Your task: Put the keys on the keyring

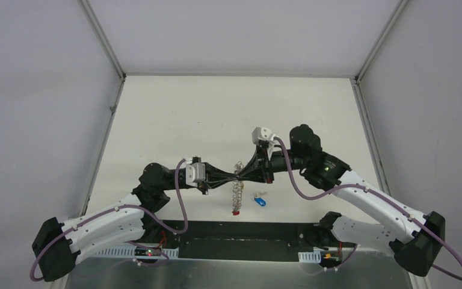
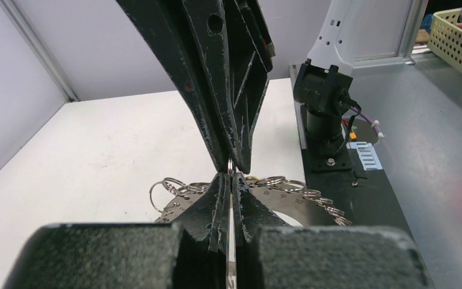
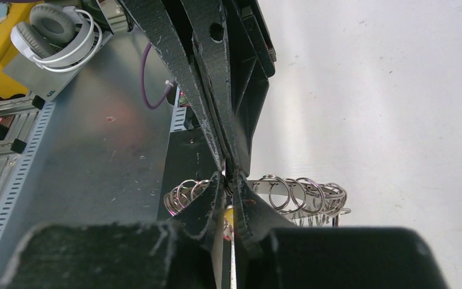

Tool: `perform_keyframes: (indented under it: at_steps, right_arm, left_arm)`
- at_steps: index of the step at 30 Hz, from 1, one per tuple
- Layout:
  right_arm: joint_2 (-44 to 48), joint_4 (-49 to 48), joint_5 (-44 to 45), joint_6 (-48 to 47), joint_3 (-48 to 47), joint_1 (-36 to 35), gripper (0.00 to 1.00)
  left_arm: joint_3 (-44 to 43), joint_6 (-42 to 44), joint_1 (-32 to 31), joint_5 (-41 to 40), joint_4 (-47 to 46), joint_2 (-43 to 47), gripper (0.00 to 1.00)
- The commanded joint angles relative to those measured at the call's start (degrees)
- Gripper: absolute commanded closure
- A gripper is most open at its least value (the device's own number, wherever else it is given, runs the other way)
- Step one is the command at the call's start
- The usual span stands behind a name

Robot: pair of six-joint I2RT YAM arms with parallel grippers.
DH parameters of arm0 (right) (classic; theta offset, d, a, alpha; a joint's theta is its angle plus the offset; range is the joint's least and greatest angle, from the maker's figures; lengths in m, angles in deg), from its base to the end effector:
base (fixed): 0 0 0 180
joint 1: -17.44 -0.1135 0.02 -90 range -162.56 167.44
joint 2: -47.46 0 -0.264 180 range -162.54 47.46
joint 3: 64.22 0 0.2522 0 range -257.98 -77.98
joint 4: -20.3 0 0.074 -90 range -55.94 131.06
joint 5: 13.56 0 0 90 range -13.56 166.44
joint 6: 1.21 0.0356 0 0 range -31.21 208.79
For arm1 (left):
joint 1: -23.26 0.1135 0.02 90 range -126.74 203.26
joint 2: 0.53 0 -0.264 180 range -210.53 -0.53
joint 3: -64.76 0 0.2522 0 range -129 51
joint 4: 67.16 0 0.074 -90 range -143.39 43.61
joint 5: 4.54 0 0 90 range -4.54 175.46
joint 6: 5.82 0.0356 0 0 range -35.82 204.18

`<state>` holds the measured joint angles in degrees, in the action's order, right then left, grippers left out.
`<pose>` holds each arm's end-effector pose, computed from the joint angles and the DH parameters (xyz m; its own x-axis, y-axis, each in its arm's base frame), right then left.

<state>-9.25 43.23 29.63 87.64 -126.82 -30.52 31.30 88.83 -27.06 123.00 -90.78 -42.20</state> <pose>0.1281 0.1808 0.3312 -0.1766 -0.2164 -0.9602 -0.9788 -0.0637 0.1944 0.0925 -0.1454 0.2802 0.2490 -0.1994 -0.9478 0.9683 0.0706 0.2395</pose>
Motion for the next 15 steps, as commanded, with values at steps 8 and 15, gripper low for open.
perform_keyframes:
  at_steps: [8,15]
  right_arm:
    - [2.37,1.94,1.80,-2.86,-0.37,-0.02,1.00]
    - [0.32,16.68,3.68,-9.83,-6.47,-0.02,1.00]
  left_arm:
    - [-0.89,-0.39,-0.63,-1.54,-2.62,1.69,0.86]
    - [-4.19,3.75,-0.57,-4.32,11.79,5.13,0.60]
